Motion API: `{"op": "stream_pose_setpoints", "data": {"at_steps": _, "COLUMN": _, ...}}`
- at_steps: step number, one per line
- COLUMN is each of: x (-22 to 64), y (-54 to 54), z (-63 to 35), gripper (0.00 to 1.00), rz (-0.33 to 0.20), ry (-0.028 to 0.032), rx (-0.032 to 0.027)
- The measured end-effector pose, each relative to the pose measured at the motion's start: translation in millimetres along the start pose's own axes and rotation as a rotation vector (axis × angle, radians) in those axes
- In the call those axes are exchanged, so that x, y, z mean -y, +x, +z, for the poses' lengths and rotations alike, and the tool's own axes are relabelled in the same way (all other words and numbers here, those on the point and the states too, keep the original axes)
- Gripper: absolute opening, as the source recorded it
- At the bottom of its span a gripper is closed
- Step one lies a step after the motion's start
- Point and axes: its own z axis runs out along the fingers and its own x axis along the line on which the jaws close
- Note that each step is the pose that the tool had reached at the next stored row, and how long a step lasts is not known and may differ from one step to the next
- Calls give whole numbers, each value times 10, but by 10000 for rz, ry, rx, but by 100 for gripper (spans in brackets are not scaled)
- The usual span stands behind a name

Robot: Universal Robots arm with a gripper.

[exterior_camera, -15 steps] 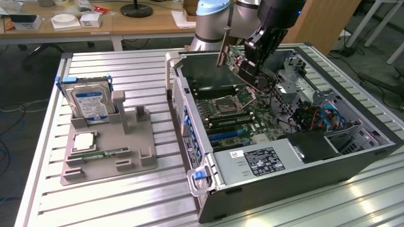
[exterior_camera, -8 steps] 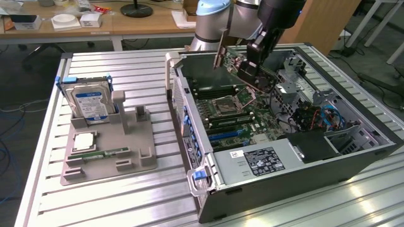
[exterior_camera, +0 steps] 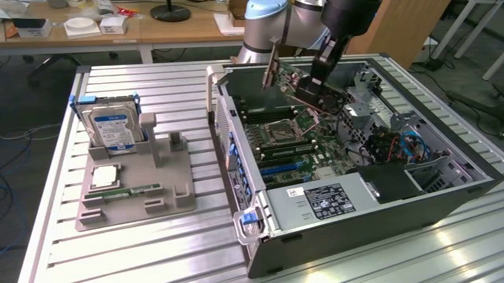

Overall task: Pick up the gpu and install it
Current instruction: 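Insert the gpu into the slot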

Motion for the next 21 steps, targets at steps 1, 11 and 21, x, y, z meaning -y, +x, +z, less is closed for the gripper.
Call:
{"op": "stream_pose_setpoints", "data": {"at_steps": 1, "x": 0, "y": 0, "z": 0, "gripper": 26, "rz": -179, "ry": -3, "rx": -12}}
{"op": "stream_pose_setpoints", "data": {"at_steps": 11, "x": 0, "y": 0, "z": 5, "gripper": 26, "rz": -1926, "ry": -25, "rx": -122}}
{"op": "stream_pose_setpoints", "data": {"at_steps": 21, "x": 1, "y": 0, "z": 12, "gripper": 26, "rz": -3732, "ry": -48, "rx": -235}}
